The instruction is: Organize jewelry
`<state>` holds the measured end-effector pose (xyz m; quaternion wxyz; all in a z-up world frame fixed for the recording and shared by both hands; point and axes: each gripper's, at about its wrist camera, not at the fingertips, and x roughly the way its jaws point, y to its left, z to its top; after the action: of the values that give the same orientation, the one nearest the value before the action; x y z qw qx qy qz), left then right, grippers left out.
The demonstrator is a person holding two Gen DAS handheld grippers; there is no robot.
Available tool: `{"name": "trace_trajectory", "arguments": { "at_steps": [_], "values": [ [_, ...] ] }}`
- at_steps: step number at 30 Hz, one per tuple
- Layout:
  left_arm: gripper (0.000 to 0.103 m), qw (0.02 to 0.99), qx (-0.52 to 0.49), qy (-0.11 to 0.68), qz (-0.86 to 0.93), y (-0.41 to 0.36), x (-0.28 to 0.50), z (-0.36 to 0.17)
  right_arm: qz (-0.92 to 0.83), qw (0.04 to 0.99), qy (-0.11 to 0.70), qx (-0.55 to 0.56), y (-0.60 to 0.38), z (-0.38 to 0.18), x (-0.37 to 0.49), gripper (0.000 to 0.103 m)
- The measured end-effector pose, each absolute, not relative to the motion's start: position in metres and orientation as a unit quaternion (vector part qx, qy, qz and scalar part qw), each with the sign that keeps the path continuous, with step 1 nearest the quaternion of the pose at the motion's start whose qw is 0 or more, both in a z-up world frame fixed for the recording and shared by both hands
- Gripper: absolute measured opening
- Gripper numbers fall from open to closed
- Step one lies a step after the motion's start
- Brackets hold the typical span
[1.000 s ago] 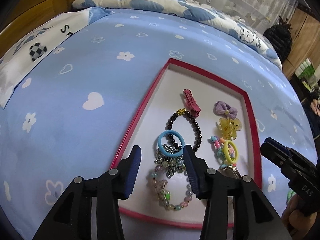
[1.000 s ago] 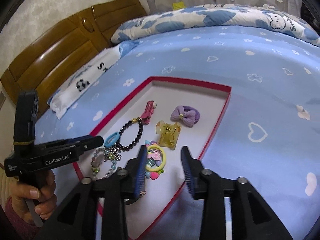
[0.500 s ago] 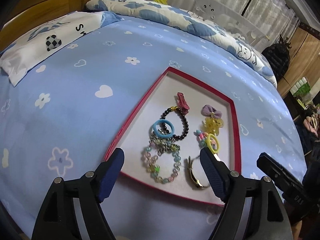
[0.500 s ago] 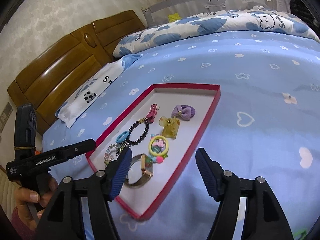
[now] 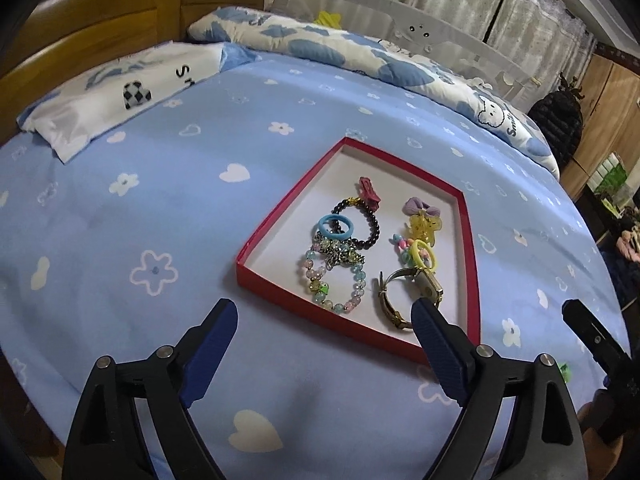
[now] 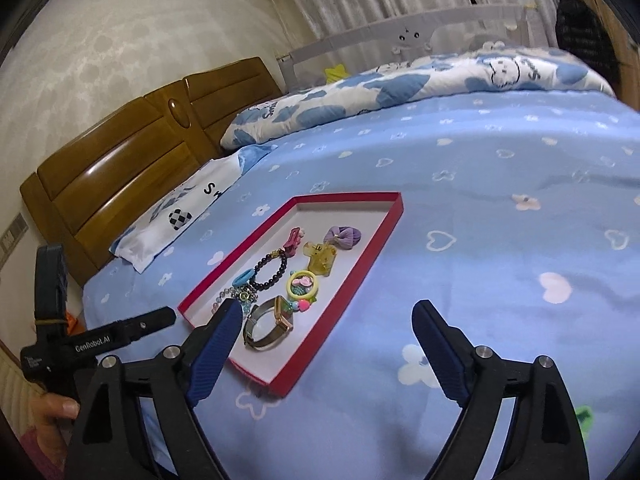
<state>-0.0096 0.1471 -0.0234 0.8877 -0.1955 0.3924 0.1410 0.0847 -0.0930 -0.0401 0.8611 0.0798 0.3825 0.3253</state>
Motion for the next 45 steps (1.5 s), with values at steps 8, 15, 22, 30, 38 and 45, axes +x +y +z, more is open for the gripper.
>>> {"name": "trace_trajectory", "arguments": {
  "at_steps": [8,15,22,30,38,45],
  "values": [
    [0.090,0.905,-0.145,0.375,0.141,0.125,-0.025,-0.005,0.323,0.873,0.363,0.044,-0.097,-0.028,0.067,0.091],
    [0.102,0.925,-0.076,0.336,0.161,0.103,-0.043,0.018,0.329,0.881,0.341,0.012,-0.098,-0.007,0.059,0.100],
    [0.102,0.939,-0.035,0.307,0.149,0.083,-0.053,0.039,0.328,0.893,0.308,-0.007,-0.101,0.033,0.059,0.102],
    [0.102,0.932,-0.052,0.324,0.157,0.091,-0.048,0.015,0.304,0.909,0.286,-0.016,-0.101,0.021,0.048,0.103],
    [0.102,0.927,-0.049,0.328,0.176,0.085,-0.039,-0.002,0.272,0.912,0.307,-0.014,-0.104,-0.024,0.050,0.103],
    [0.102,0.929,-0.028,0.322,0.181,0.074,-0.040,-0.011,0.261,0.916,0.306,-0.005,-0.106,-0.036,0.049,0.103]
  ]
}}
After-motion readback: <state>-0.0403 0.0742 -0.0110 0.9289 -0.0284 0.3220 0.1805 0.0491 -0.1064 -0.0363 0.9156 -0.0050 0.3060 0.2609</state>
